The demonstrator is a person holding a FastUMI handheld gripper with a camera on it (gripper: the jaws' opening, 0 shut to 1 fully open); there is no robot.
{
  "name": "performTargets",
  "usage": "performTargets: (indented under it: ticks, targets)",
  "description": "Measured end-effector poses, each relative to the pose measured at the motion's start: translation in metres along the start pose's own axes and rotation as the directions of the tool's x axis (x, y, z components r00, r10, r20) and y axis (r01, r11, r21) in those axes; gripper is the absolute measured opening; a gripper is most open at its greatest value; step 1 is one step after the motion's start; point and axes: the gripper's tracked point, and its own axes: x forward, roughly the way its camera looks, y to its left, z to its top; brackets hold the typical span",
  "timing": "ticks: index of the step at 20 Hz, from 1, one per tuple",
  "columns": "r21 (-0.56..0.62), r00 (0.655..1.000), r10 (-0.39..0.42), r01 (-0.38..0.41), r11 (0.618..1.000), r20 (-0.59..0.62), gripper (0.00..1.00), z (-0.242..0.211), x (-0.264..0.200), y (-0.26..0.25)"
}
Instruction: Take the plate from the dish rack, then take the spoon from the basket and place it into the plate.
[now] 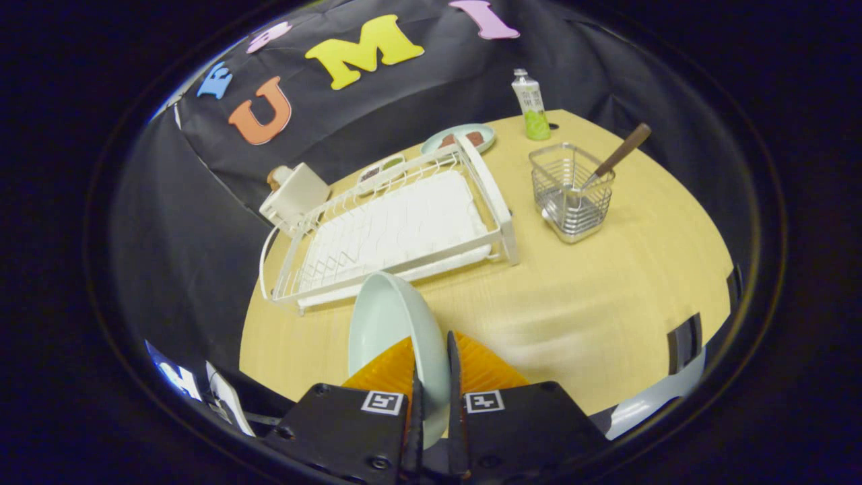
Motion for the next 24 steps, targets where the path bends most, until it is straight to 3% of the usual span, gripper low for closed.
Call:
performTargets:
  ticks: [7,10,15,18,21,24]
  targets:
    - [0.043,0.997,0.075,-0.073,0.996,-0.034,0.2,-0.006,0.034,-0.009]
    - [0.02,1.0,0.023,-0.022,1.0,-0.021,0.27,-0.003,0.043,-0.027]
    - [0.066,0.999,0.043,-0.041,0.997,-0.032,0.29,-0.002,0.054,-0.038]
    - [0.012,0.999,0.03,-0.03,0.999,0.037,0.33,0.009,0.042,-0.043]
    - [-0.077,0.98,-0.011,0.027,0.997,0.196,0.49,0.028,0.019,-0.055]
    - [-0.14,0.929,-0.063,0.121,0.983,0.364,0.76,0.045,-0.013,-0.074]
